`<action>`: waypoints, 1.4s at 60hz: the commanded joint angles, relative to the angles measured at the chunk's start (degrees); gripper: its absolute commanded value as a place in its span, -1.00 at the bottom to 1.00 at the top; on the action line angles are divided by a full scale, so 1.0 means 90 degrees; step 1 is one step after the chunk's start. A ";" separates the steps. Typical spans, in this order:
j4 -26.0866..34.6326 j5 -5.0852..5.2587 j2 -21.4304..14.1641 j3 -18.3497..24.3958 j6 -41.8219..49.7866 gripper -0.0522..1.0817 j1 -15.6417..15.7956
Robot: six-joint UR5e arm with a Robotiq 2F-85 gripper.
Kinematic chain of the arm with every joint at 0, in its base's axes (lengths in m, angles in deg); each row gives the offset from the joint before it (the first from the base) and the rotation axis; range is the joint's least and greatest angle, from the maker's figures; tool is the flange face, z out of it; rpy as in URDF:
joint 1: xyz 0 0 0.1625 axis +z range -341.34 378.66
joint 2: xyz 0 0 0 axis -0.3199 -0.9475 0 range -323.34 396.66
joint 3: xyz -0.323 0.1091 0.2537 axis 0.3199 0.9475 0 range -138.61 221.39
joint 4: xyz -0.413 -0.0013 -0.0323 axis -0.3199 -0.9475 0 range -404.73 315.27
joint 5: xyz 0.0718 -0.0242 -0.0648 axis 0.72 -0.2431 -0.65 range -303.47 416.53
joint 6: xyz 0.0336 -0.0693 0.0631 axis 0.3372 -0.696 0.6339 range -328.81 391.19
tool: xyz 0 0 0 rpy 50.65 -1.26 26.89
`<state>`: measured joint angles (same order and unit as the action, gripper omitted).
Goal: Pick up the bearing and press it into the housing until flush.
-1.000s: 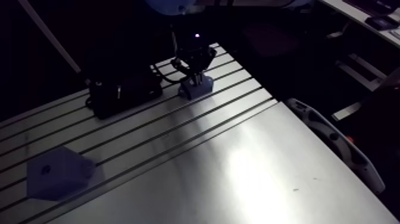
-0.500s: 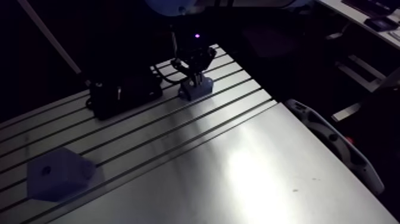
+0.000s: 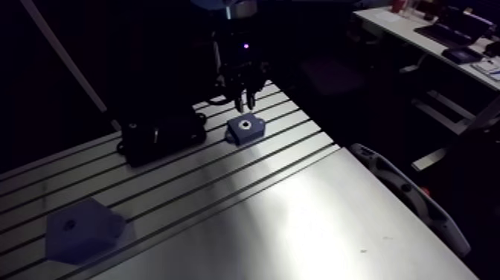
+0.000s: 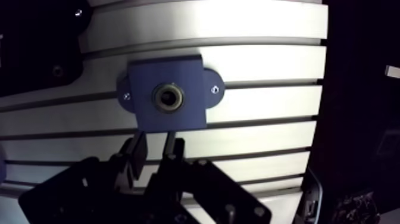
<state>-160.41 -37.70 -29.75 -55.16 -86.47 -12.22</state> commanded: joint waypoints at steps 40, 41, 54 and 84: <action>0.3014 0.0084 -0.1963 0.1256 0.1777 -0.91 0.2220; 0.3014 0.0084 -0.1963 0.1256 0.1777 -0.91 0.2220; 0.3015 0.0201 -0.2076 0.1238 0.1837 -0.91 0.2356; 0.3063 0.0432 -0.2081 0.1543 0.1875 -0.89 0.2394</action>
<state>-137.63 -36.31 -44.82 -45.40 -73.78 3.34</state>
